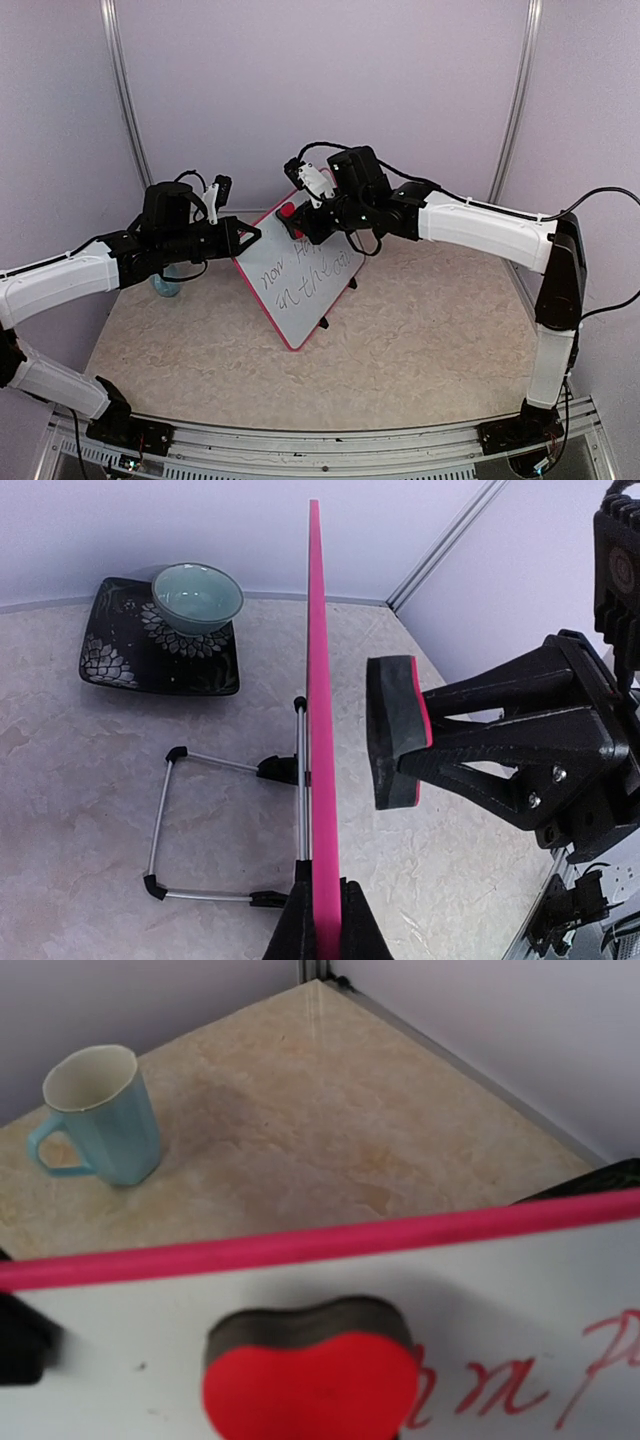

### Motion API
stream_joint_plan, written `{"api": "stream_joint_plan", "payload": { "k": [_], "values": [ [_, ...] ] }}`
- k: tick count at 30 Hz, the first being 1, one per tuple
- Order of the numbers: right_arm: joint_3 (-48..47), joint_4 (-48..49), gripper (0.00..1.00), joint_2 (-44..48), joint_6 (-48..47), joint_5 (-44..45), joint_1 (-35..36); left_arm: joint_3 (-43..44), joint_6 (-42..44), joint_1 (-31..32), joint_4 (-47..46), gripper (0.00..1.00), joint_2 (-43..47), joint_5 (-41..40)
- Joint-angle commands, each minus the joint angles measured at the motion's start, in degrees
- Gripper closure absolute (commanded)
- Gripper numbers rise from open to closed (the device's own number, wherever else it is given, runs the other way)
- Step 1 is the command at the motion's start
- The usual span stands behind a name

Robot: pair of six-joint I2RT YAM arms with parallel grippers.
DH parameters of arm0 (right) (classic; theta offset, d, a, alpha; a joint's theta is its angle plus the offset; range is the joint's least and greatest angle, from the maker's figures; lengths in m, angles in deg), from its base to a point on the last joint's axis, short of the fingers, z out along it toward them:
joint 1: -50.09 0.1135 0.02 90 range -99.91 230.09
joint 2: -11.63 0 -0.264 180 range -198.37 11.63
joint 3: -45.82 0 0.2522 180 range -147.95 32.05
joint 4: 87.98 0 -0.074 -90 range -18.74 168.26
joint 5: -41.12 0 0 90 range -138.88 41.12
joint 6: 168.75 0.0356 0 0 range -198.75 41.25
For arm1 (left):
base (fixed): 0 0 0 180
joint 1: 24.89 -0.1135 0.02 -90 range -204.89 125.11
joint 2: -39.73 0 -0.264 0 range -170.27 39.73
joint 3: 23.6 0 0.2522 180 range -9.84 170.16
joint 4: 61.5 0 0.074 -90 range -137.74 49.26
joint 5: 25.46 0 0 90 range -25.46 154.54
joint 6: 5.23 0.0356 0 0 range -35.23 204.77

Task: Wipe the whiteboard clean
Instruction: Erase the whiteboard at the center of the board.

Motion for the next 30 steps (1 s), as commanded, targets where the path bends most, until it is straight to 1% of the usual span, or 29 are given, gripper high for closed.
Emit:
{"api": "stream_joint_plan", "payload": {
  "k": [1,8,12,16,19,26,30],
  "values": [
    [0.3,-0.7,1.0,-1.6,0.3,-2.1,-0.4,1.6,-0.3,0.4,0.1,1.0,1.0,6.5],
    [9.2,1.0,1.0,0.5,0.9,-2.4,-0.4,2.3,-0.6,-0.9,1.7,1.0,0.6,9.4],
    [14.4,2.5,1.0,3.6,1.8,-3.1,-0.4,2.7,-0.9,-1.5,2.4,1.0,1.2,11.2],
    [16.3,3.7,1.0,5.6,2.4,-3.7,-0.3,2.7,-1.2,-1.6,3.1,1.0,1.9,12.3],
    [14.1,3.2,1.0,4.5,2.1,-3.2,-0.3,2.5,-1.4,-1.7,3.5,1.0,1.9,12.9],
    [1.8,0.7,1.0,0.4,1.2,-0.5,-0.3,2.6,-1.9,-1.5,4.5,1.0,2.7,14.3],
    [-2.5,-0.8,1.0,-1.6,1.1,-0.7,-0.4,2.2,-1.7,-1.6,4.8,1.0,3.3,14.4]
  ]
}}
